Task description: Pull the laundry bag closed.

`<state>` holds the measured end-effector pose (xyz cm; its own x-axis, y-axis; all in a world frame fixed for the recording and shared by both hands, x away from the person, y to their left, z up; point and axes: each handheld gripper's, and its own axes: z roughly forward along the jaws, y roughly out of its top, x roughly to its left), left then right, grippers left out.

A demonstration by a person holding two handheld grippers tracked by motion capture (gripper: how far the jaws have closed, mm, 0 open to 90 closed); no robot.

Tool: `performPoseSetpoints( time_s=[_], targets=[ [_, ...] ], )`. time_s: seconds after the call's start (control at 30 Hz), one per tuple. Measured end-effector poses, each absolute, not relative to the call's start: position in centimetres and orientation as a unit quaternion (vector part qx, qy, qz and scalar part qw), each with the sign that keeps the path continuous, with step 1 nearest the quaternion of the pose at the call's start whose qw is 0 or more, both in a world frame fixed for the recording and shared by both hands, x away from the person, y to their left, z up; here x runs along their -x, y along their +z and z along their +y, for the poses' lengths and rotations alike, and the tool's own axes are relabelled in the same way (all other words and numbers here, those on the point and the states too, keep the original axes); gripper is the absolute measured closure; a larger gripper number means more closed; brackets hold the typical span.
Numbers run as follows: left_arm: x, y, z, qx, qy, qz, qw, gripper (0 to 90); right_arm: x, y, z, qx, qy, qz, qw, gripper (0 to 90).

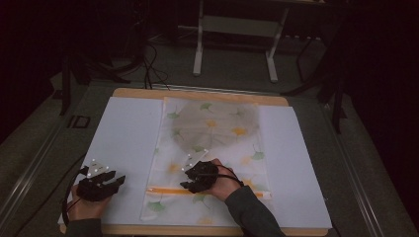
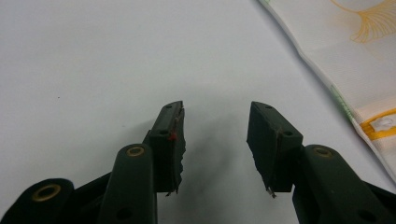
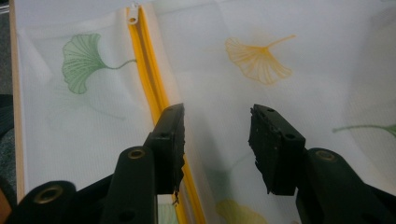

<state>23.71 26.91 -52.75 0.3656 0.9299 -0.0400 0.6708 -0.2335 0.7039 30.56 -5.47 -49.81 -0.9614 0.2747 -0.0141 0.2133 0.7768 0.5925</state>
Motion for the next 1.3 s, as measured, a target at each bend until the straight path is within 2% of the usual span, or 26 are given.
performPoseSetpoints(
  time_s=[1.3],
  targets=[
    [-23.7,-52.9,26.8,-0.764,0.197,0.525,0.32,55.6,-29.2,-51.0,0.9,-0.065,0.307,0.949,0.032,65.6]
  ],
)
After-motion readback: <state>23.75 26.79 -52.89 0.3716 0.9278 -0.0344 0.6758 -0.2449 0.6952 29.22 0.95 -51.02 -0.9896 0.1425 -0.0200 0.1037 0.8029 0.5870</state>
